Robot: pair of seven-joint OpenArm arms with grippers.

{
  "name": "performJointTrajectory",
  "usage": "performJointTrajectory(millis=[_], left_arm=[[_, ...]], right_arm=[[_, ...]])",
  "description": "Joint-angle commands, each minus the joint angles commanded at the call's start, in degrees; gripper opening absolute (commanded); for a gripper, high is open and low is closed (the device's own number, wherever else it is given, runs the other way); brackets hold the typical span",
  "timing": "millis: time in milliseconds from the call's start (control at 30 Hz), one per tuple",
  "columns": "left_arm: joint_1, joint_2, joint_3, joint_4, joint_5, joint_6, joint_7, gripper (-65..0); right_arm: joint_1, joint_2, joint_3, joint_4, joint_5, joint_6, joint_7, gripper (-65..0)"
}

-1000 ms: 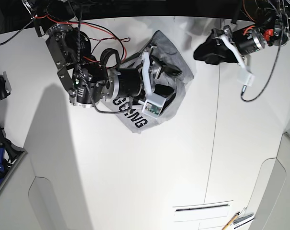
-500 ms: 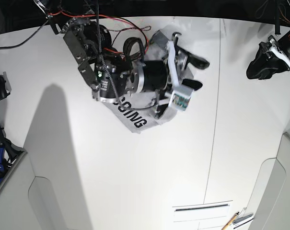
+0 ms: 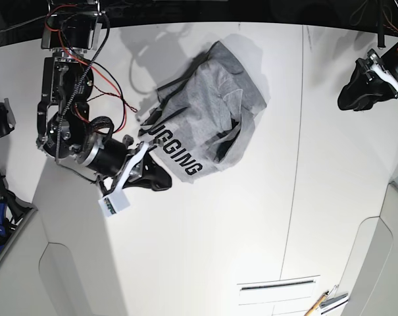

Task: Fold the T-shirt properly
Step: 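Press and square the folded shirt with both grippers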

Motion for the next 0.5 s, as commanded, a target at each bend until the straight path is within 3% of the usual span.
performJointTrajectory(millis=[133, 267, 400, 500], left_arm=[[0.0, 0.0, 0.0, 0.0, 0.1, 0.0, 0.0, -26.0], [0.0, 0.0, 0.0, 0.0, 0.3, 0.0, 0.0, -26.0], [0.0, 0.0, 0.0, 0.0, 0.3, 0.0, 0.1, -26.0], [0.0, 0.0, 0.0, 0.0, 0.6, 0.0, 0.0, -26.0]], right_arm=[[0.9, -0.5, -8.9, -9.9, 2.7, 0.07, 3.8, -65.0], [4.9, -5.0, -19.1, -13.7, 2.6, 0.11, 4.7, -65.0], [10.1, -10.9, -24.5, -13.7, 2.7, 0.24, 1.9, -65.0], [13.4, -10.9, -27.7, -13.6, 2.4, 0.24, -0.9, -65.0]])
